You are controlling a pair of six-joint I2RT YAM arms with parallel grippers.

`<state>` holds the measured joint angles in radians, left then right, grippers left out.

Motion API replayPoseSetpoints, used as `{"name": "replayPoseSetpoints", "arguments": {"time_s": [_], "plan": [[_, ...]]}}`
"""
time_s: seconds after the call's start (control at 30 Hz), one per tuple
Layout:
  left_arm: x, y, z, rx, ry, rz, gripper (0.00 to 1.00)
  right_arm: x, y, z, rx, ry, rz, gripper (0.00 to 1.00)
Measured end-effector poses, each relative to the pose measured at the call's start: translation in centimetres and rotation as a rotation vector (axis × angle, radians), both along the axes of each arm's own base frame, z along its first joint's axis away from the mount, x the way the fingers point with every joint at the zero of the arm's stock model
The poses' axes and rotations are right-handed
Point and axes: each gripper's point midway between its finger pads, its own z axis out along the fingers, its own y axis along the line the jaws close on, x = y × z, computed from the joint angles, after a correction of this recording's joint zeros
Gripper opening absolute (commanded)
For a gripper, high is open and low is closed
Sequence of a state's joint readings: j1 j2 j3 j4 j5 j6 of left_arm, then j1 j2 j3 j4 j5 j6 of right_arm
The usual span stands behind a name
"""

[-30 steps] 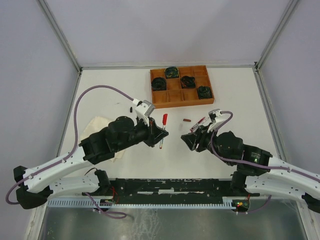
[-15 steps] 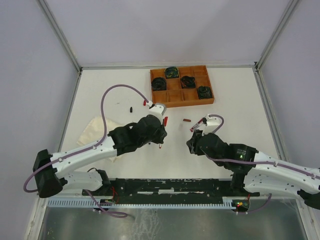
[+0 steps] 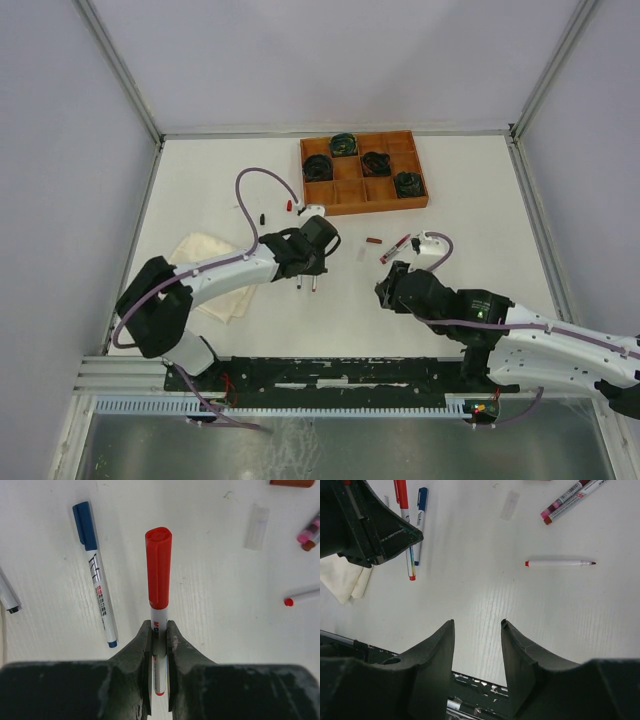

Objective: Insert the pens into the pen caps
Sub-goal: Place the pen at the center of the board.

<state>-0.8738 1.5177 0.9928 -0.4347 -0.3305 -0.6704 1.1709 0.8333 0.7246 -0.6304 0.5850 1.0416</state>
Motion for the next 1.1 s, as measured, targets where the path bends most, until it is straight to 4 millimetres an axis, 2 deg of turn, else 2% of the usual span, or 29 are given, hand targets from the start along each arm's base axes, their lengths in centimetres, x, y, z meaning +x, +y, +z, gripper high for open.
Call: {"name": "replayPoseSetpoints", "arguments": {"time_s": [0.13,0.2,0.3,0.53,0.8,1.1], "plan": [[0.8,0.2,-2.5,0.035,0.065,0.03,0.03,-0.2,-0.3,-0.7,-0.003,0.019,-0.013,0.5],[1.1,0.4,-3.7,0.049,0.098,0.041,0.06,-0.3,-0.4,-1.0,-0.003,0.028,-0.017,0.5],[1.5,0.4,-4.6,0.057,0.13,0.05,0.18,-0.4,-0.4,-1.2,0.001,0.036,-0.021,0.5],[2.9,-0.1,-5.6,0.06,0.158,0.068,0.23,-0.7,-0.4,-1.8,0.011,0.057,-0.03,0.5],[3.3,0.7,-6.6,0.085,0.183,0.093,0.42,-0.8,-0.4,-2.1,0.015,0.068,-0.03,0.5],[3.6,0.9,-6.6,0.083,0.183,0.105,0.46,-0.8,-0.4,-2.1,0.016,0.07,-0.031,0.5]]}}
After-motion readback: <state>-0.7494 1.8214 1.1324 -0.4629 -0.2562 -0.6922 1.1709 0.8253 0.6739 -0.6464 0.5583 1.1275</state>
